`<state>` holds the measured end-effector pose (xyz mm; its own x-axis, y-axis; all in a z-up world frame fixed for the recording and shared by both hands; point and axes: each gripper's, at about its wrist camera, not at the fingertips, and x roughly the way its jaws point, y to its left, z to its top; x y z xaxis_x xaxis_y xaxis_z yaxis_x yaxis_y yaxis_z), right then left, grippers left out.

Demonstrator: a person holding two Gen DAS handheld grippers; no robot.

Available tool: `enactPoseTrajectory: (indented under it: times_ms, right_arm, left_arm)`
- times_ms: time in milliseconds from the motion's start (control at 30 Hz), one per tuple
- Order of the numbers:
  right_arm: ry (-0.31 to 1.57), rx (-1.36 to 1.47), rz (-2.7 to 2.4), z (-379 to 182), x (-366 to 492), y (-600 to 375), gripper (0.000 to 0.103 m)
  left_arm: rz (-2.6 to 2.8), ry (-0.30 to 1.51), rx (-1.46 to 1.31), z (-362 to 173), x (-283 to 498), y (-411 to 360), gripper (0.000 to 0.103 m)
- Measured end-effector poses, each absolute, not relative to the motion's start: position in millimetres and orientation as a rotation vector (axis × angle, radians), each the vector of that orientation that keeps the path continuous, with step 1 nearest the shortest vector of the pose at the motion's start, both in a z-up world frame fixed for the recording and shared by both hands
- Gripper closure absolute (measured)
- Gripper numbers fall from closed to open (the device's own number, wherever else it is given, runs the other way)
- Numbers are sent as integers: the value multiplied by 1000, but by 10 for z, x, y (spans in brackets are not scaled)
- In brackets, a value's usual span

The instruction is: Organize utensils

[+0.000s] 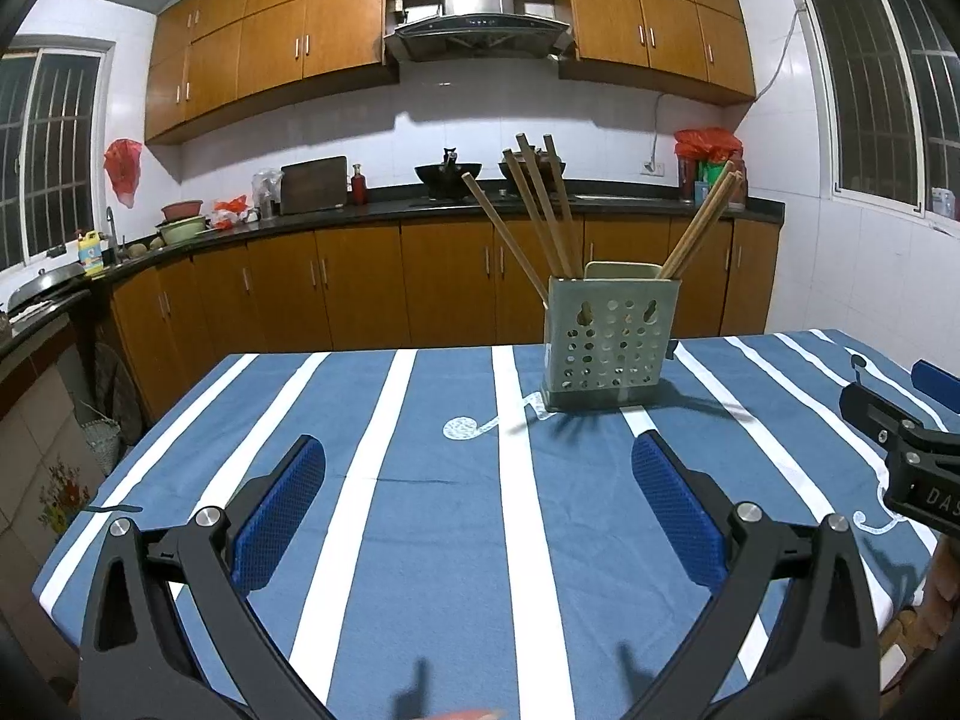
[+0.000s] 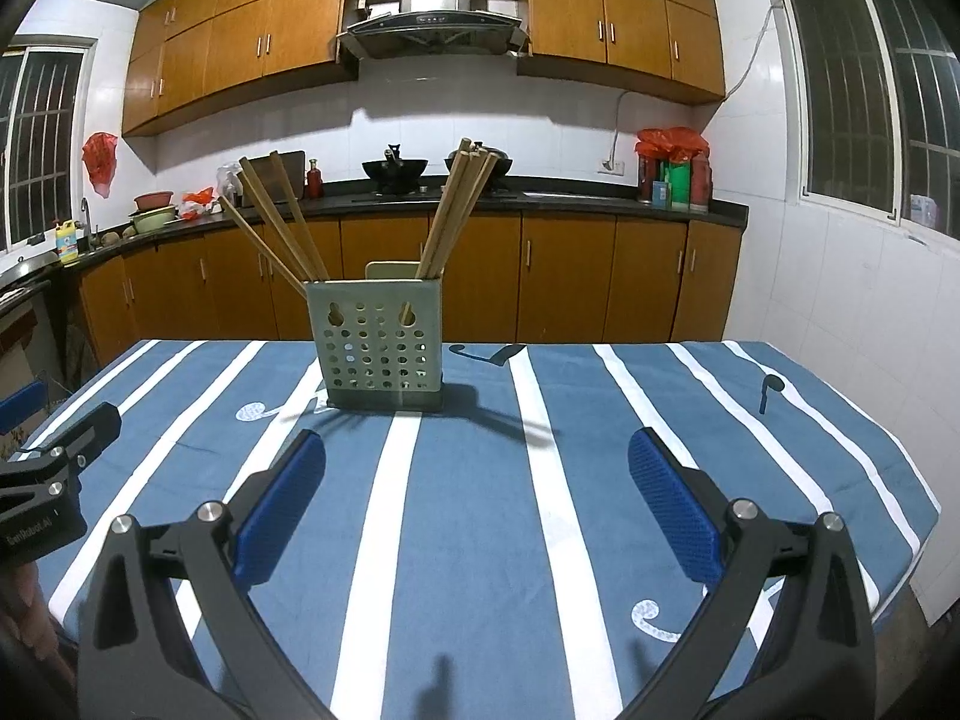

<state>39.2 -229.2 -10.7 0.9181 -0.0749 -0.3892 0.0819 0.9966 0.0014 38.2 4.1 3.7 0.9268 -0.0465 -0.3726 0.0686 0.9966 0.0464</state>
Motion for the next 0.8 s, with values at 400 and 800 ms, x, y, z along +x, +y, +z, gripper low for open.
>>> enactPoseTrajectory:
  times_ms: [400, 800]
  right_arm:
    - [402, 27, -80, -118, 399, -2343, 4]
    - [404, 30, -81, -134, 402, -2349, 4]
  left_arm:
    - [-63, 387, 56, 26, 403, 24, 2]
    - [-62, 386, 56, 28, 401, 16, 2]
